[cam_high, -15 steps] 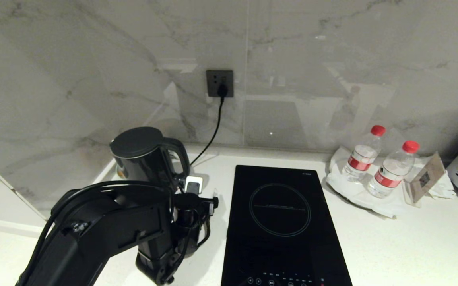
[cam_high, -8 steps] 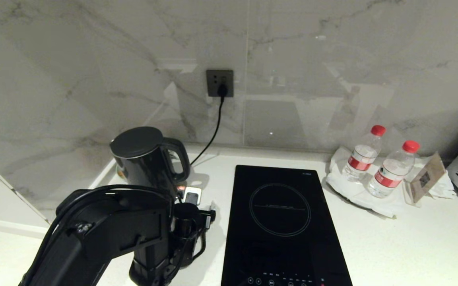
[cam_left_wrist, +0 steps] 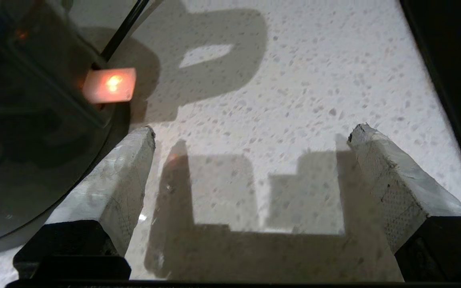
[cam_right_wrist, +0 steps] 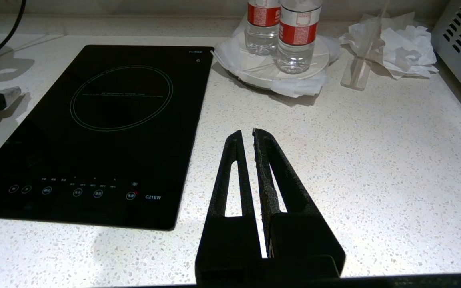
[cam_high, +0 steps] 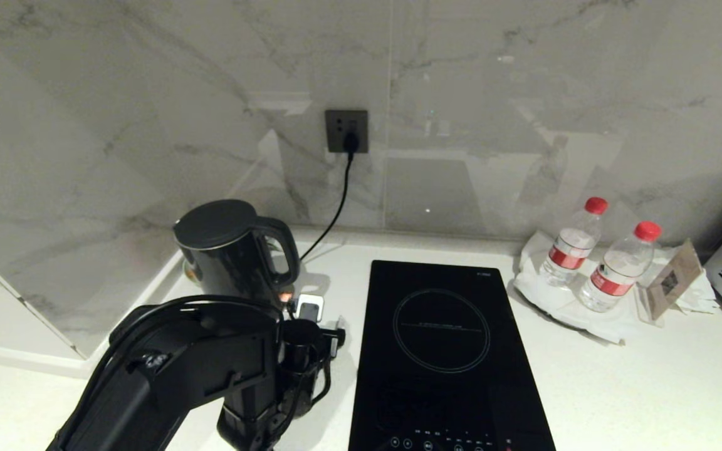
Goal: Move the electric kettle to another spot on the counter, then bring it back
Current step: Finish boiling water
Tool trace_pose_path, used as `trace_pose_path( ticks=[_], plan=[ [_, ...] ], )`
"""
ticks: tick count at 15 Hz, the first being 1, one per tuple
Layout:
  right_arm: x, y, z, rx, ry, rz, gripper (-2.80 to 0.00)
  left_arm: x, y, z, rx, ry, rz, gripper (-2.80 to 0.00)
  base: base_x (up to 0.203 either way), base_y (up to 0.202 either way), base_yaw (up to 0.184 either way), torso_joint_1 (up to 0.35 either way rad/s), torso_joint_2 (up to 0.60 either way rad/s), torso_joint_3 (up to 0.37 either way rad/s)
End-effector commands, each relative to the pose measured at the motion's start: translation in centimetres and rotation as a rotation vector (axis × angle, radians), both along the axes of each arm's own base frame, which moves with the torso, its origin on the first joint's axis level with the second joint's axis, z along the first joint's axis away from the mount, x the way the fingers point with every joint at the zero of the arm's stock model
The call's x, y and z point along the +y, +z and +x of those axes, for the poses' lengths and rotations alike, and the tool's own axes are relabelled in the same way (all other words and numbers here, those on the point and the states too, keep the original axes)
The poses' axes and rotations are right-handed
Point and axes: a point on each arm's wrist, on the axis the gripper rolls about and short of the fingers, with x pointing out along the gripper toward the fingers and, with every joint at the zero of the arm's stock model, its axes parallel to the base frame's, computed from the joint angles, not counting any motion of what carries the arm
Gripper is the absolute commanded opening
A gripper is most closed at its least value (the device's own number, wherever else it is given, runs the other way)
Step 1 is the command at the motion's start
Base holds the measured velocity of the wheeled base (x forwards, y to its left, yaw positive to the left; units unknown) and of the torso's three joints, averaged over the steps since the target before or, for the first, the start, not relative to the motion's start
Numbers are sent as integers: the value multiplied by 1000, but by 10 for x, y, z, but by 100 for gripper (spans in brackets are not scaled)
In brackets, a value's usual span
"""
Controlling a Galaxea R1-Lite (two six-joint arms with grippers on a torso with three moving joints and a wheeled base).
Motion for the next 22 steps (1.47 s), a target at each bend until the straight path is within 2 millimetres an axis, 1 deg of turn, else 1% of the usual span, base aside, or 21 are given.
trace_pose_path(
  ticks=[1,9,16,22],
  plan=[
    [0,0,0,2,0,0,-280,-1,-2,6,-20,8,-11,0,0,0,0,0,0,0],
    [0,0,0,1,0,0,-280,-4,-3,19,-49,17,-1,0,0,0,0,0,0,0],
    [0,0,0,2,0,0,-280,-3,2,21,-60,23,-8,0,0,0,0,0,0,0],
    [0,0,0,1,0,0,-280,3,5,24,-66,40,-11,0,0,0,0,0,0,0]
  ],
)
